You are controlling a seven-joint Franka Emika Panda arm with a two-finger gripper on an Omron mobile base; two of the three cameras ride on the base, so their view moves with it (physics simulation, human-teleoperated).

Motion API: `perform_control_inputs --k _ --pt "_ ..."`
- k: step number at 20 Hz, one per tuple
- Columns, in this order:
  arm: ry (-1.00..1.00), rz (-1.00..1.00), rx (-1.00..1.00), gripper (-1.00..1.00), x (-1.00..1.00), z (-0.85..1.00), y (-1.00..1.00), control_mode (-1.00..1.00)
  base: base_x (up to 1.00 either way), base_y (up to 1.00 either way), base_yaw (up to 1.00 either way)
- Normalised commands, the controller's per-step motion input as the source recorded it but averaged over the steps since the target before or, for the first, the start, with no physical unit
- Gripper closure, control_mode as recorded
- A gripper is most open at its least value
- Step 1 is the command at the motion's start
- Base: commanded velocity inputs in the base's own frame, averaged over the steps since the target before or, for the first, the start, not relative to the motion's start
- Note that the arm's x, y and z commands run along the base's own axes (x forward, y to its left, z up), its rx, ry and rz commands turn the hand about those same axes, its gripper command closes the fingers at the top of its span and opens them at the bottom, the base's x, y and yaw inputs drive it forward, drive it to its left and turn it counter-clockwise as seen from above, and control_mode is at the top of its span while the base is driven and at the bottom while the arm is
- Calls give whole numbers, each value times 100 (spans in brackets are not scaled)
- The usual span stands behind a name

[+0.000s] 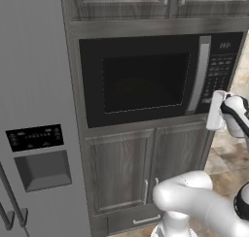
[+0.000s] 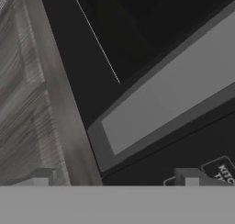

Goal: Remove the peach from the bowl and place it on the small plate. Then place the bowl with only the steak in the microwave, close the door, and press the start button to microwave the steak.

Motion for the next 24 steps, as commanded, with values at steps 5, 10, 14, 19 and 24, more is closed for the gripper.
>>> perform_control_inputs --k 5,10,14,19,24 --pt "0 0 0 -100 23 -12 -2 -100 0 0 0" --pt "0 0 0 -100 18 -6 -14 -100 0 0 0" --pt "0 0 0 -100 15 -11 -17 -100 0 0 0" --pt "0 0 1 -100 20 -15 -10 -100 0 0 0" --pt "0 0 0 -100 25 -20 -3 -100 0 0 0"
